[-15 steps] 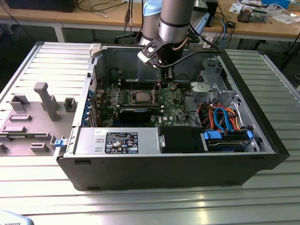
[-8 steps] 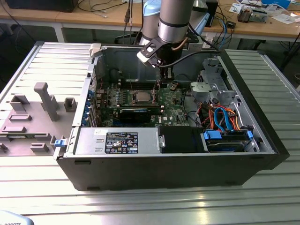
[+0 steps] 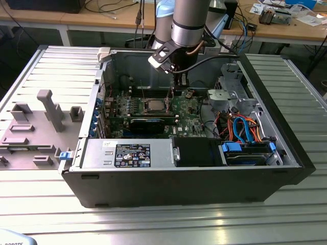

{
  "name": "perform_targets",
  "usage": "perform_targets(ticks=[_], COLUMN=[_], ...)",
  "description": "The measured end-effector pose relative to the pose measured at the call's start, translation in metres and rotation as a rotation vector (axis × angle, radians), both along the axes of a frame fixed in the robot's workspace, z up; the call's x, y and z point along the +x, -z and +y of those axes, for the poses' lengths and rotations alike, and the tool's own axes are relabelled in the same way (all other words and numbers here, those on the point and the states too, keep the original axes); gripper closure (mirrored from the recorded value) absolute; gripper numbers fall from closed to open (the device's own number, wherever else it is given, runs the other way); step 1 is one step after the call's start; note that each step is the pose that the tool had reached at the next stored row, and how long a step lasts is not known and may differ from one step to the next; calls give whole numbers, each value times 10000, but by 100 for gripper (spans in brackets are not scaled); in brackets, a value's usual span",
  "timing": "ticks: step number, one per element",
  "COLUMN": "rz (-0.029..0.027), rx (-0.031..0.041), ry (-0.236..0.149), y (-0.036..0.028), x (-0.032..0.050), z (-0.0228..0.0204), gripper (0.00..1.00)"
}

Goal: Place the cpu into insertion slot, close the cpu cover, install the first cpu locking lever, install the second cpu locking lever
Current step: 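Close the cpu cover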

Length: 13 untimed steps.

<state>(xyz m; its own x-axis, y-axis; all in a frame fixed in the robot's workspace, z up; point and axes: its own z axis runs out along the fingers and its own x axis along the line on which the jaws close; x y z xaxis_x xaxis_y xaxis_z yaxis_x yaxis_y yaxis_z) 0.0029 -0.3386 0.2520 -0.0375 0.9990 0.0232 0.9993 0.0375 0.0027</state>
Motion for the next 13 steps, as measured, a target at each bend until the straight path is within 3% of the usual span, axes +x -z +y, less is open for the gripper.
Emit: perform_targets(ticks=[13], rz=[0], rx=[0], ry=[1], y=[0], x=[-48], z=[0], gripper=[89])
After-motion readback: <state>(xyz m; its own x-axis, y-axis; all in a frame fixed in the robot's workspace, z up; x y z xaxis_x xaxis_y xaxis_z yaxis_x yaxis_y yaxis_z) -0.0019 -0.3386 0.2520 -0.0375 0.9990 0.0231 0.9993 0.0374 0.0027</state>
